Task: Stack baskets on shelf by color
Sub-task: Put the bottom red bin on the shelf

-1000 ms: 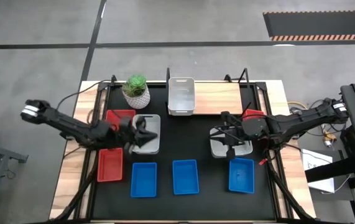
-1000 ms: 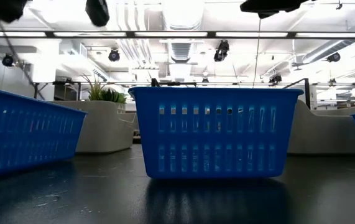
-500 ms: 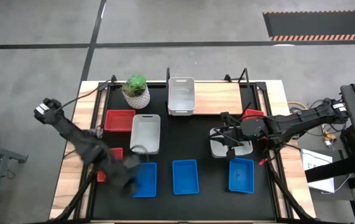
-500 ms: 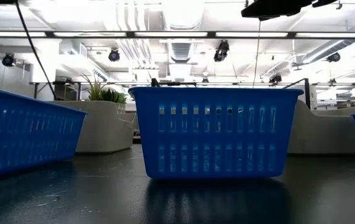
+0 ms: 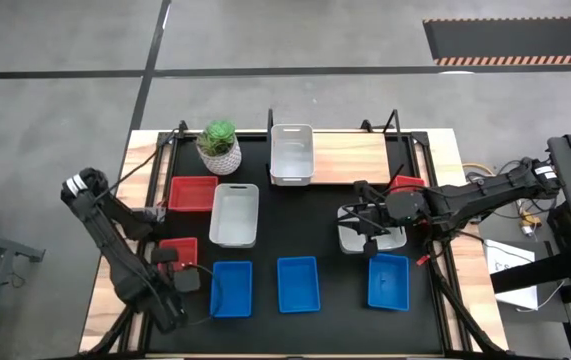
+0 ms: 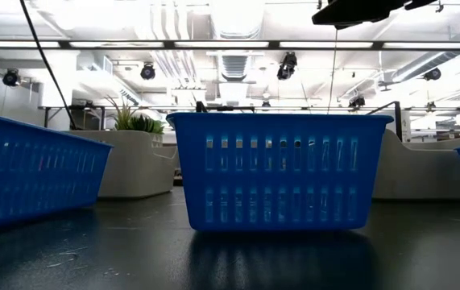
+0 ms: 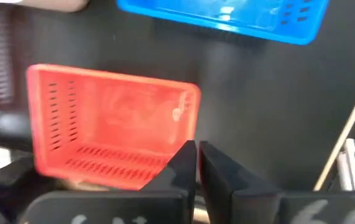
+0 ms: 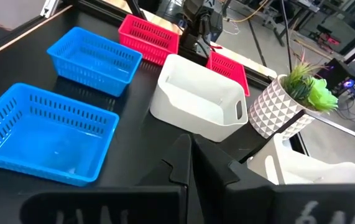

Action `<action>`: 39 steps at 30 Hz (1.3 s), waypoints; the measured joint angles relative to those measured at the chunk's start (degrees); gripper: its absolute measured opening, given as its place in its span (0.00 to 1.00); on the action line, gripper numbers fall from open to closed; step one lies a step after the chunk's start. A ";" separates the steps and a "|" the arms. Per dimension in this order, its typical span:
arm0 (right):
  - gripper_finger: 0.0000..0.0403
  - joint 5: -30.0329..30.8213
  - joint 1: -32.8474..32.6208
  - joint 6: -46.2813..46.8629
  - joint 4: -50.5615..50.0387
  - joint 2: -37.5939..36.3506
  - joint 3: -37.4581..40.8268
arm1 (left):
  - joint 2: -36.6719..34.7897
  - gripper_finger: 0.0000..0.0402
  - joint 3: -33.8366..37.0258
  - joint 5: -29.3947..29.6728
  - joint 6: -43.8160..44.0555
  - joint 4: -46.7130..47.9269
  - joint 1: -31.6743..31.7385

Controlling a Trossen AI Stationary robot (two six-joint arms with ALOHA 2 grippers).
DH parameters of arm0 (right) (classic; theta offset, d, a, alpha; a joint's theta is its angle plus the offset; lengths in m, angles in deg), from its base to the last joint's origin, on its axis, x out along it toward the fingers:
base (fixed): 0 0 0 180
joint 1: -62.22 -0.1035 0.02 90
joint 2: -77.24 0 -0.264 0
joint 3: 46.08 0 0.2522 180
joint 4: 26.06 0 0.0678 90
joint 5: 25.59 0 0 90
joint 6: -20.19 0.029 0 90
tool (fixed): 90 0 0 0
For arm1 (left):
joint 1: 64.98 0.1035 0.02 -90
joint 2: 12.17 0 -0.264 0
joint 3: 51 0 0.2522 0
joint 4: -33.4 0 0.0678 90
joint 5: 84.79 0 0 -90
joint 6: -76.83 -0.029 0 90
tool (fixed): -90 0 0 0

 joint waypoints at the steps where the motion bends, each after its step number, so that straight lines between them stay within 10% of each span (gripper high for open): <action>1: 0.02 0.00 0.00 0.00 -0.01 0.00 0.00 | 0.03 0.04 1.09 -0.50 0.11 -1.42 0.00; 13: 0.02 -0.02 0.00 0.00 -0.23 0.02 0.35 | 0.32 0.41 10.80 -2.29 0.41 -6.91 0.00; 25: 0.02 0.00 0.00 0.02 -1.08 0.04 0.35 | 0.31 0.44 19.77 -5.67 0.39 -21.77 -0.07; 39: 0.02 0.02 0.02 -0.14 -1.72 0.04 0.35 | -0.03 0.02 17.85 -9.96 0.08 -21.75 -0.02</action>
